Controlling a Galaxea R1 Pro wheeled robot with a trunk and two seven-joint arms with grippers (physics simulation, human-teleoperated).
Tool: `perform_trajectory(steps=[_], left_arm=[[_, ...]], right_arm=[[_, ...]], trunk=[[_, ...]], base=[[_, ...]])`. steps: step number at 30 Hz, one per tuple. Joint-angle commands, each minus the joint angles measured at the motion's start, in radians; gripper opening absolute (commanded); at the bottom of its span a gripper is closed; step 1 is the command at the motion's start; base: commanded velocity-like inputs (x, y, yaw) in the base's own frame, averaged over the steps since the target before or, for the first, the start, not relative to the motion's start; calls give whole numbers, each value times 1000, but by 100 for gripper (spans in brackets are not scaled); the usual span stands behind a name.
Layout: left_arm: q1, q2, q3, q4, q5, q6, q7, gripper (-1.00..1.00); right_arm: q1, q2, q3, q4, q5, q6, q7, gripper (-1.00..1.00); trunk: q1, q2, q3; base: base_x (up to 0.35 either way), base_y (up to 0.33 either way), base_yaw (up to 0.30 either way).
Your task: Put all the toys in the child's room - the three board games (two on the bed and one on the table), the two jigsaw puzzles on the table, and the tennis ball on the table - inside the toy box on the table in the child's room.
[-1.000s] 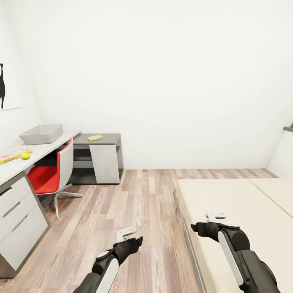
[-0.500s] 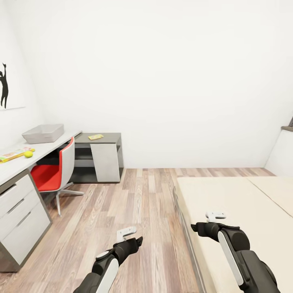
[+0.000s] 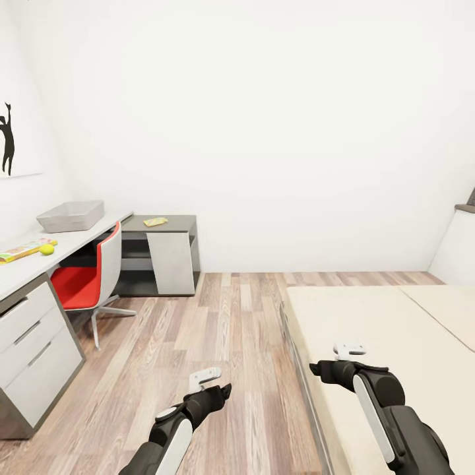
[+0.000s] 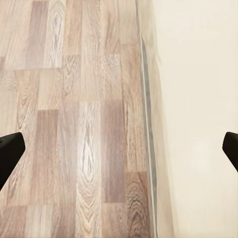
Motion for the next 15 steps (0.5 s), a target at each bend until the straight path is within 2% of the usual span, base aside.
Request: perform_trajectory(steps=[1,15], left_arm=[[-1,0,-2,-2,11,3,9,100],[-1,0,-2,-1,11,4,10,100]], right_arm=[[-1,0,-1,-1,-4,4,0,100],[-1,0,0,-1,-3,4,0,100]], trunk=[[0,-1,-1],[0,-1,-1]], base=[[-5,0,0],[-2,0,0]])
